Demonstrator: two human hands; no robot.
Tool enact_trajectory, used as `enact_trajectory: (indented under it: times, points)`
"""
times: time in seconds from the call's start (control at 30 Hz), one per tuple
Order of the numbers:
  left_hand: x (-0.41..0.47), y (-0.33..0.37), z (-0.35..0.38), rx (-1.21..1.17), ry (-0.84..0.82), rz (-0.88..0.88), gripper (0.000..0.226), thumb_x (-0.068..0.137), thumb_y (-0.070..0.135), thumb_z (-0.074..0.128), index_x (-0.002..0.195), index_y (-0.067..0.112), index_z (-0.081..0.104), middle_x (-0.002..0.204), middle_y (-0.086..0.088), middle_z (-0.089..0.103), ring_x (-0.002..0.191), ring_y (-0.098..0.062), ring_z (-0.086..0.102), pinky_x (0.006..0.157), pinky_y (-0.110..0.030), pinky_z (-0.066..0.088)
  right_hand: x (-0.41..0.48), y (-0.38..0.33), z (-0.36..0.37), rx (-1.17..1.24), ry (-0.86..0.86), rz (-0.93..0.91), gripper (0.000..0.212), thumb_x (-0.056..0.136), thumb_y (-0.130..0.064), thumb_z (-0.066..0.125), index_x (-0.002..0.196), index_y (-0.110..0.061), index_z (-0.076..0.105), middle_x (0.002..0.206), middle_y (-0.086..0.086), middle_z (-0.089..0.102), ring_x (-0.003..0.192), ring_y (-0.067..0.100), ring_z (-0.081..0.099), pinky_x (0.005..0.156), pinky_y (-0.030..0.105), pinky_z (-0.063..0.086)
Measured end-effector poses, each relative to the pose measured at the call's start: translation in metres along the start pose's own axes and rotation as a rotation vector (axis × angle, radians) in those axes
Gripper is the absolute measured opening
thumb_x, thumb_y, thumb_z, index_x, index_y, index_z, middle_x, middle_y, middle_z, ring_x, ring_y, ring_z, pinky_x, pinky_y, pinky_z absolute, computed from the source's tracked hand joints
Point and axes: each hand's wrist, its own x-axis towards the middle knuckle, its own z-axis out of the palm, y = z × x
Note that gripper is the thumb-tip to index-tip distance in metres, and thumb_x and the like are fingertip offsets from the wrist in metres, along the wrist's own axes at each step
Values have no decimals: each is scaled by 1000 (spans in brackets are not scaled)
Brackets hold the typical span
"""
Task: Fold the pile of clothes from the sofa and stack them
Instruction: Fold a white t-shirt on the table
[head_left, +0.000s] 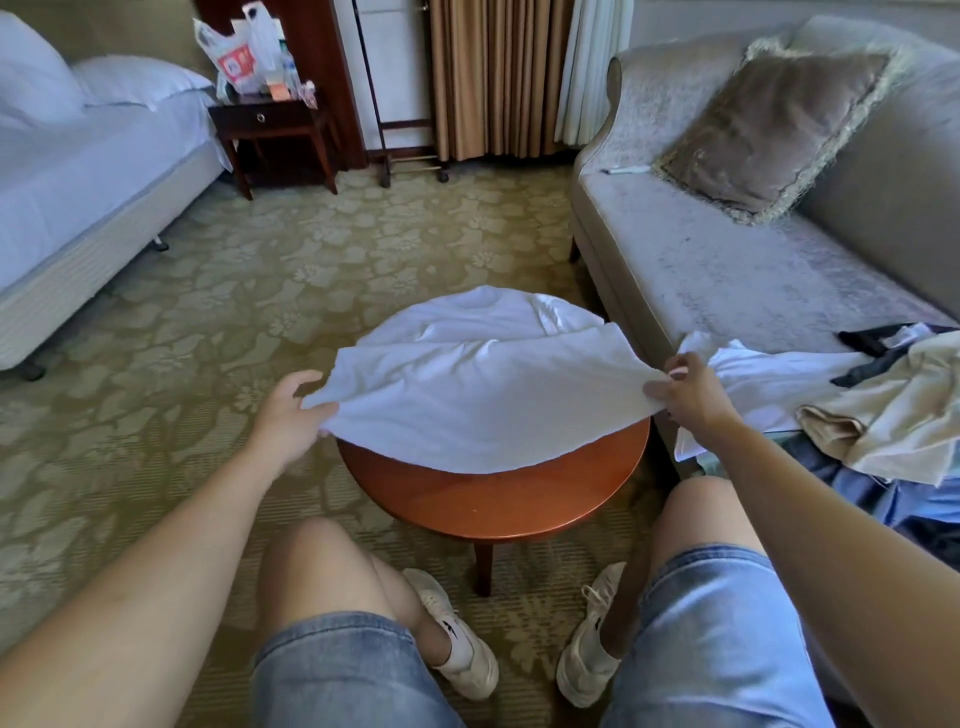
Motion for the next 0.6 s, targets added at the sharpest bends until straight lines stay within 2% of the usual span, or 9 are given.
enact_trajectory:
  times: [0.07, 0.1, 0.17, 0.2, 0.3, 0.4, 0.47, 0.53, 0.6]
  points:
    - [-14, 18, -5, -72, 23, 79, 13, 89, 7, 66, 94, 19, 65, 107, -14, 62, 65, -16, 56, 61, -26, 47, -17, -12, -11, 123, -29, -83, 18, 85, -1, 58, 93, -15, 49, 91, 10, 54, 65, 22, 55, 47, 24, 47]
    - [-20, 26, -8, -99, 23, 107, 13, 88, 7, 67, 84, 19, 66, 99, -11, 63, 66, -15, 55, 61, -25, 47, -27, -19, -17, 171, -47, -113, 16, 86, 2, 55, 87, -14, 51, 85, 11, 54, 56, 17, 56, 41, 20, 44]
    - [-36, 43, -12, -156, 2, 140, 14, 85, 7, 70, 77, 18, 67, 86, -9, 64, 69, -14, 57, 61, -23, 48, -46, -33, -29, 268, -84, -161, 17, 89, 5, 53, 81, -10, 56, 73, 9, 52, 46, 6, 55, 41, 16, 45]
    - [-46, 53, -14, -192, -13, 159, 13, 85, 6, 71, 76, 16, 68, 81, -8, 64, 69, -14, 59, 60, -22, 49, -56, -40, -36, 315, -108, -179, 17, 89, 6, 54, 80, -8, 58, 71, 9, 52, 47, 5, 55, 44, 16, 46]
    - [-76, 80, -20, -295, -99, 218, 15, 86, -3, 65, 80, 10, 65, 79, -7, 63, 69, -13, 62, 56, -15, 52, -77, -58, -57, 427, -206, -216, 16, 89, 7, 56, 82, -6, 61, 74, 9, 59, 65, 17, 62, 57, 19, 54]
    - [-99, 94, -29, -295, -255, 241, 28, 86, -13, 59, 100, 11, 63, 97, -7, 64, 87, -13, 63, 79, -19, 54, -91, -66, -73, 529, -328, -248, 32, 88, 18, 43, 96, -7, 62, 77, 7, 63, 76, 19, 66, 79, 26, 58]
    - [-109, 95, -30, -259, -297, 259, 43, 85, -18, 56, 116, 10, 58, 104, -8, 65, 95, -14, 62, 90, -25, 51, -100, -68, -75, 529, -326, -283, 42, 85, 25, 38, 102, -6, 60, 84, 12, 63, 81, 22, 66, 87, 30, 55]
    - [-114, 92, -28, -256, -244, 266, 41, 88, -16, 54, 122, 6, 56, 100, -9, 65, 91, -15, 63, 83, -22, 53, -104, -68, -70, 488, -231, -305, 35, 85, 22, 46, 101, -5, 62, 86, 15, 62, 84, 27, 64, 86, 32, 56]
    - [-116, 88, -24, -198, -137, 293, 24, 94, -6, 52, 113, 4, 62, 90, -6, 65, 81, -17, 63, 71, -21, 54, -105, -66, -65, 444, -125, -328, 21, 87, 12, 56, 91, -6, 66, 82, 16, 64, 79, 29, 64, 83, 36, 58]
